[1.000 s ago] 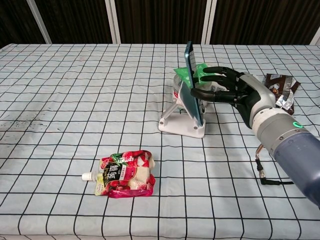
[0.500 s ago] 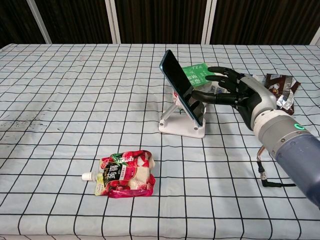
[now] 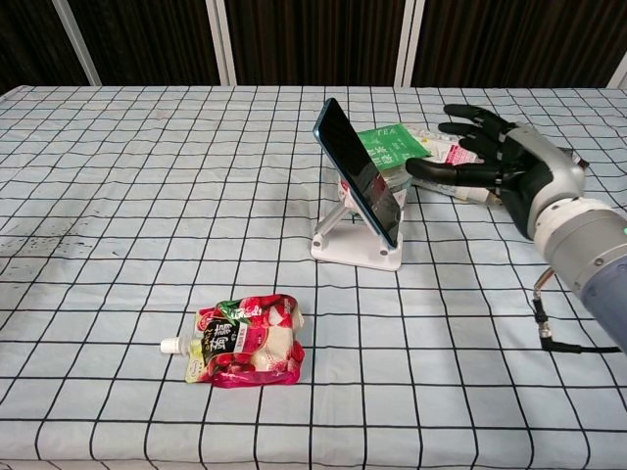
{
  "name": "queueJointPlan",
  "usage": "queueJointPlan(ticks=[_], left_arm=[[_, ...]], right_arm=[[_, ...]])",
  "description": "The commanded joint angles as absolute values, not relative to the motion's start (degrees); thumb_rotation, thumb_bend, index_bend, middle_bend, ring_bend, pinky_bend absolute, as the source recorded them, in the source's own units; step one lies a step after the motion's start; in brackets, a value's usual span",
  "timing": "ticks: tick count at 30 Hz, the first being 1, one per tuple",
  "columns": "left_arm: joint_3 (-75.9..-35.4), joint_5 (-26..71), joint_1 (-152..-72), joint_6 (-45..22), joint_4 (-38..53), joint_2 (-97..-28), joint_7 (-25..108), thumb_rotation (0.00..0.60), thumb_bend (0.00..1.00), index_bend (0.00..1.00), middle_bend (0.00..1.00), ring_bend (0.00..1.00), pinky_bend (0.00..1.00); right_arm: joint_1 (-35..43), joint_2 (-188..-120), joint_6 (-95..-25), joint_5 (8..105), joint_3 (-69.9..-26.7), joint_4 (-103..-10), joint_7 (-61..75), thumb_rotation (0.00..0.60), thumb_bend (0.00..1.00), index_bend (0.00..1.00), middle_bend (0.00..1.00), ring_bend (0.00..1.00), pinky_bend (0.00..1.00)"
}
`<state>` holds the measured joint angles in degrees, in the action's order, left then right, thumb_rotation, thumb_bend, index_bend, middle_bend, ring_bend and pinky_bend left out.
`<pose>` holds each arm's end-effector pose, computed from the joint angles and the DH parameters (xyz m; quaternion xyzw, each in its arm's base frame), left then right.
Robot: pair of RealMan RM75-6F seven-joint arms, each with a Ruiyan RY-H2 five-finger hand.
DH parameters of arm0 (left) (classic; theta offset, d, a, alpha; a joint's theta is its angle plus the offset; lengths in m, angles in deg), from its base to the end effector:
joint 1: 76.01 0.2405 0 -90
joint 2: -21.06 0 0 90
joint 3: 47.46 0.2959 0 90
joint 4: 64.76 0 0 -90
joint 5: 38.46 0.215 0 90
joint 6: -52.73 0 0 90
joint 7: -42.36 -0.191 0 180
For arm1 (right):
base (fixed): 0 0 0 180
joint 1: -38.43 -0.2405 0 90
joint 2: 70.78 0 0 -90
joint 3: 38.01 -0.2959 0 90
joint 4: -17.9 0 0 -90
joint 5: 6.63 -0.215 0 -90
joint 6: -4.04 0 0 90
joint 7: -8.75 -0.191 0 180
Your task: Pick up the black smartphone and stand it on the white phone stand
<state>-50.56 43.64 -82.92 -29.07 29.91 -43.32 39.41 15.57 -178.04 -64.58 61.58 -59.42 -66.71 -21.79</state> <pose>-0.3464 0.2436 0.1610 -0.5943 -0.4063 -0.3713 0.5864 -0.1886 -0.3562 -0.0636 0.2647 -0.6945 0.6309 0.2228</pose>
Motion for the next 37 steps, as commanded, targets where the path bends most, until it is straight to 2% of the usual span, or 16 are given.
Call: queueJointPlan(ticks=[1, 5, 9, 18, 20, 22, 28, 37], left_arm=[[-50.5, 43.8, -82.9, -29.1, 29.9, -43.3, 39.4, 0.600, 0.00, 0.00, 0.00, 0.00, 0.00], [-50.5, 44.1, -82.9, -29.4, 29.7, -43.4, 39.3, 0.600, 0.00, 0.00, 0.00, 0.00, 0.00], [-50.4, 44.4, -82.9, -29.6, 29.5, -43.5, 39.0, 0.600, 0.00, 0.00, 0.00, 0.00, 0.00], [-50.0, 44.9, -82.7, -29.9, 29.0, -43.6, 36.7, 0.600, 0.00, 0.00, 0.00, 0.00, 0.00], [-50.0, 44.6, -82.7, -29.9, 29.1, -43.6, 35.2, 0.600, 0.00, 0.00, 0.00, 0.00, 0.00], [-49.8, 43.9, -82.3, -30.1, 29.2, -43.6, 32.9, 0.600, 0.00, 0.00, 0.00, 0.00, 0.00], [-50.0, 43.3, -82.3, -30.1, 30.1, -43.5, 31.3, 0.600, 0.00, 0.00, 0.00, 0.00, 0.00], [-50.3, 43.9, -82.5, -30.5, 29.2, -44.4, 32.0, 0.600, 0.00, 0.00, 0.00, 0.00, 0.00]], right_arm=[[17.4, -175.1, -66.9, 61.8, -59.8, -69.3, -19.7, 0.600, 0.12, 0.16, 0.13, 0.00, 0.16], [18.4, -169.8, -68.3, 61.0, -61.2, -72.7, -13.9, 0.600, 0.13, 0.13, 0.11, 0.00, 0.16], [19.4, -162.5, -68.3, 61.5, -60.2, -76.3, -4.9, 0.600, 0.16, 0.09, 0.06, 0.00, 0.16], [26.0, -140.7, -66.2, 61.5, -50.3, -85.1, 13.2, 0.600, 0.16, 0.00, 0.00, 0.00, 0.16], [27.7, -136.8, -66.9, 62.9, -47.8, -85.8, 15.9, 0.600, 0.15, 0.00, 0.00, 0.00, 0.16], [30.7, -133.4, -70.8, 66.5, -43.9, -85.2, 21.3, 0.600, 0.13, 0.00, 0.00, 0.00, 0.15], [32.4, -133.2, -74.6, 69.5, -41.9, -83.7, 25.5, 0.600, 0.10, 0.00, 0.00, 0.00, 0.15], [33.3, -135.4, -77.4, 70.5, -42.2, -82.0, 24.1, 0.600, 0.10, 0.00, 0.00, 0.00, 0.15]])
